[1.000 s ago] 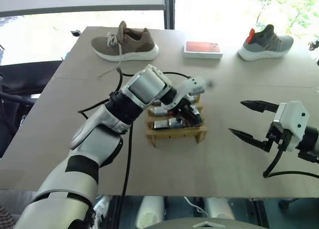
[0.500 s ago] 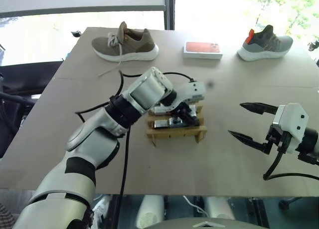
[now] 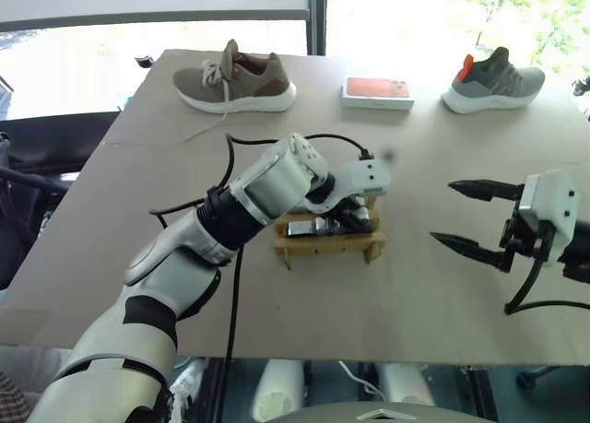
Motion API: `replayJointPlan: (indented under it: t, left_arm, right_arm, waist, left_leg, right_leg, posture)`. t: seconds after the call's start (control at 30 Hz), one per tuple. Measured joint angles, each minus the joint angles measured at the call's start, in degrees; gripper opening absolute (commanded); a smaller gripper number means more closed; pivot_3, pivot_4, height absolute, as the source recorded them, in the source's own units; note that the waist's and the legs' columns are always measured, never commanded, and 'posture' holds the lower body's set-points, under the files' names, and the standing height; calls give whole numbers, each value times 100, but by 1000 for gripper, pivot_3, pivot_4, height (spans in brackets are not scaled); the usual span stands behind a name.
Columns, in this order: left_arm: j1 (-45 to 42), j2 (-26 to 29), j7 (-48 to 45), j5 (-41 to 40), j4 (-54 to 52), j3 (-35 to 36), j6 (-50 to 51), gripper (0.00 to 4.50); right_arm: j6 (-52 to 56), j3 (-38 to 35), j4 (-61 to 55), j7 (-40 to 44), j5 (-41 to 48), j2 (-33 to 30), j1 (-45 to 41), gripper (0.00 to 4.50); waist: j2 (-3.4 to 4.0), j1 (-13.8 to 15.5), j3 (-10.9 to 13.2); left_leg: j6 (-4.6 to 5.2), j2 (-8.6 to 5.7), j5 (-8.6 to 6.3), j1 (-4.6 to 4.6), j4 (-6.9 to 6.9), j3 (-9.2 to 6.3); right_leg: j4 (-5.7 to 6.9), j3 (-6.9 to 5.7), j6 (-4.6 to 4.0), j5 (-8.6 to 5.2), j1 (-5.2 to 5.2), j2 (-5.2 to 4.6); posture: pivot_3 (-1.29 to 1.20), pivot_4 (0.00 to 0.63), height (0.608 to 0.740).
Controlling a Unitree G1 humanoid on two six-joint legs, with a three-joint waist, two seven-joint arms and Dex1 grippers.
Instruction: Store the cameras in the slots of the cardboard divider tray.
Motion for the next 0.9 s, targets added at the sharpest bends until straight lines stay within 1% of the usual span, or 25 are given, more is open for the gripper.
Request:
replayJointPlan:
  t: [0.2, 0.37, 0.43, 0.47, 0.53, 0.57, 0.6, 0.63, 0.77, 0.87, 0.9]
  left_arm:
    - [3, 27, -1, 0, -4, -18, -65, 827]
    - [2, 48, -1, 10, 4, -57, -197, 827]
    - [2, 48, 0, 22, 8, -71, -228, 1847]
    - [-5, 47, 31, 55, 11, -68, -253, 2167]
    - [-22, 37, 87, 112, 17, -64, -282, 3262]
    - [-22, 28, 90, 112, 9, -63, -269, 3684]
    - [-22, 17, 105, 112, -10, -58, -221, 4244]
    - [-23, 10, 121, 111, -33, -50, -172, 4437]
    - [-145, -76, 171, -68, -110, 284, 233, 4437]
    - [-351, -114, 256, -359, -207, 883, 536, 4437]
    - [-373, -164, 390, -483, -201, 1287, 617, 4437]
  right_arm:
    - [87, -173, 619, 529, 339, -262, -272, 4080]
    - [76, -188, 656, 613, 349, -269, -295, 4080]
    - [68, -188, 655, 606, 332, -263, -295, 4146]
    - [62, -188, 655, 597, 328, -252, -295, 4146]
    - [40, -188, 650, 577, 325, -221, -289, 4146]
    - [36, -188, 647, 568, 323, -215, -279, 4146]
    - [27, -188, 642, 558, 322, -211, -262, 4146]
    - [22, -188, 629, 546, 321, -204, -235, 4146]
    - [-14, -189, 605, 453, 296, -142, -130, 4146]
    - [-41, -190, 466, 321, 255, -71, -47, 4146]
    - [-46, -191, 348, 241, 251, -18, 27, 4146]
  waist:
    - [0, -2, 0]
    - [0, 0, 0]
    - [0, 2, 0]
    - [0, 1, 0]
    - [1, -4, 0]
    - [1, -8, 0]
    - [1, -12, 0]
    - [1, -15, 0]
    - [0, -28, 0]
    - [0, -48, 0]
    - [0, -52, 0]
  left_leg:
    - [2, 1, -1, 1, 0, 1]
    - [1, 2, -1, 1, 1, 1]
    - [1, 2, -1, 0, 6, 1]
    - [1, 2, -1, 0, 7, 0]
    - [1, 2, -1, 0, 7, 1]
    - [2, 3, -1, -1, 7, 1]
    - [2, 3, -1, -1, 7, 1]
    - [2, 3, -1, -1, 7, 1]
    - [2, 4, -1, -6, 7, 0]
    - [2, 7, -2, -5, 6, 0]
    - [2, 9, -2, -4, 5, -1]
  right_leg:
    - [2, 2, 0, 0, 0, 0]
    - [2, 2, 0, 0, 0, 0]
    - [5, 1, 0, 1, 0, 0]
    - [6, 1, 0, 0, 0, 0]
    - [6, 2, 0, 0, 0, 0]
    - [6, 2, 0, 0, 0, 0]
    - [6, 2, 0, 0, 0, 0]
    - [6, 2, 0, 0, 0, 0]
    - [5, 1, 0, 0, -3, 0]
    - [3, 1, 1, 0, -4, 0]
    - [3, 1, 1, 0, -4, -1]
  posture:
    - [0, 150, 740]
    - [0, 150, 740]
    - [0, 150, 740]
    - [0, 150, 740]
    - [0, 150, 740]
    - [0, 150, 740]
    - [0, 150, 740]
    - [0, 150, 740]
    - [0, 150, 740]
    - [0, 150, 740]
    - [0, 150, 740]
